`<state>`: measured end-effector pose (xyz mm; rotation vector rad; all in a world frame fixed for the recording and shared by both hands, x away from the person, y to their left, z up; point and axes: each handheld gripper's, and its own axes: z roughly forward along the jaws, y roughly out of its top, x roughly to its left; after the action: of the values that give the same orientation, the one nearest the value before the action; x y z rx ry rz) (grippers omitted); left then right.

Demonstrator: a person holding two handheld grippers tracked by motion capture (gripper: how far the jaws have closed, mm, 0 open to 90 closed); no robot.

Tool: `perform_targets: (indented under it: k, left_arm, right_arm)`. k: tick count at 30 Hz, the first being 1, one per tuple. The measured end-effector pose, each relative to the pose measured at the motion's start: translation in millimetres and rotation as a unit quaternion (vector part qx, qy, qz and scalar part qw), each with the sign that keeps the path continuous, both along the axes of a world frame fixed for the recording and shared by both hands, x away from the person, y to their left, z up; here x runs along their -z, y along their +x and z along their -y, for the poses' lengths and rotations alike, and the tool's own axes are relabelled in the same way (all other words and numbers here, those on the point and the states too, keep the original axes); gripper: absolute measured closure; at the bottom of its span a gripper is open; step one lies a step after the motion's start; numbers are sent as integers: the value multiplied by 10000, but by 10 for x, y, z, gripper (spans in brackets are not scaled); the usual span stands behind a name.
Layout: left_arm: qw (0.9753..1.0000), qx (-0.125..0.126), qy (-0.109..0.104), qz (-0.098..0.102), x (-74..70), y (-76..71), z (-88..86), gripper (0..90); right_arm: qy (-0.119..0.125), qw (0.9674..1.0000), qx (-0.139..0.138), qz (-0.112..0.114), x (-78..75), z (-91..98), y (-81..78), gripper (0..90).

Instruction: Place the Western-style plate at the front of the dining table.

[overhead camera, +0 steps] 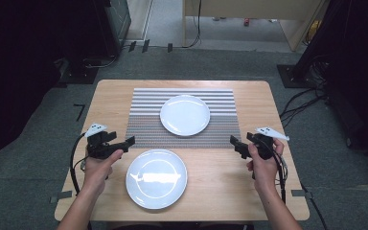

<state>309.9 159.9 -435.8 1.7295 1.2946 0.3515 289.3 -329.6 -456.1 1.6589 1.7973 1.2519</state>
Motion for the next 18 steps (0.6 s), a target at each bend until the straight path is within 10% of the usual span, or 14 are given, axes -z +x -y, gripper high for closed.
perform_targets:
  k: [18]
  left_arm:
    - [9999, -68, 101, -37, 136, -337, -267, 139]
  right_arm:
    - [-40, 9999, 154, -3, 101, 293, -367, 243]
